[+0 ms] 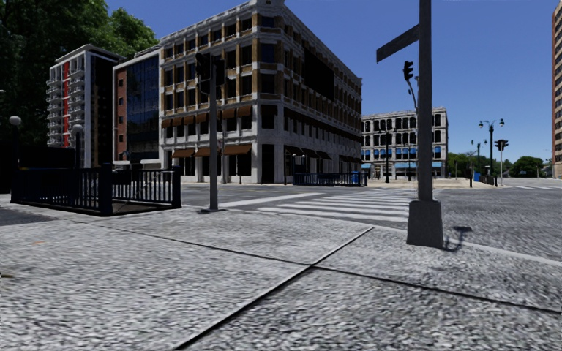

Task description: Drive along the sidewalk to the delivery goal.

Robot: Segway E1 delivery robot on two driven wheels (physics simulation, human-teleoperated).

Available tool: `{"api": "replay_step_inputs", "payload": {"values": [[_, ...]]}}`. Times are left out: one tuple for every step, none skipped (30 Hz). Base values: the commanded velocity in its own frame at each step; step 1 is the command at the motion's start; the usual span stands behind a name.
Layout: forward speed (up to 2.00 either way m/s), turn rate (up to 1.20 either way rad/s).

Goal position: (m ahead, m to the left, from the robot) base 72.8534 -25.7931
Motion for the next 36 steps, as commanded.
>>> {"api": "replay_step_inputs", "payload": {"values": [[2.00,0.00],[2.00,0.00],[2.00,0.00],[2.00,0.00],[2.00,0.00],[2.00,0.00],[2.00,0.00],[2.00,0.00],[2.00,0.00],[2.00,0.00],[2.00,0.00],[2.00,0.00],[2.00,0.00],[2.00,0.00],[2.00,0.00],[2.00,0.00],[2.00,-0.07],[2.00,-0.14],[2.00,-0.25],[2.00,-0.25],[2.00,-0.29],[2.00,-0.31],[2.00,-0.31],[2.00,-0.31],[2.00,-0.32],[2.00,-0.32],[2.00,-0.32],[2.00,-0.32],[2.00,-0.32],[2.00,-0.32],[2.00,-0.32],[2.00,-0.32],[2.00,-0.32],[2.00,-0.32],[2.00,-0.32],[2.00,-0.32]]}}
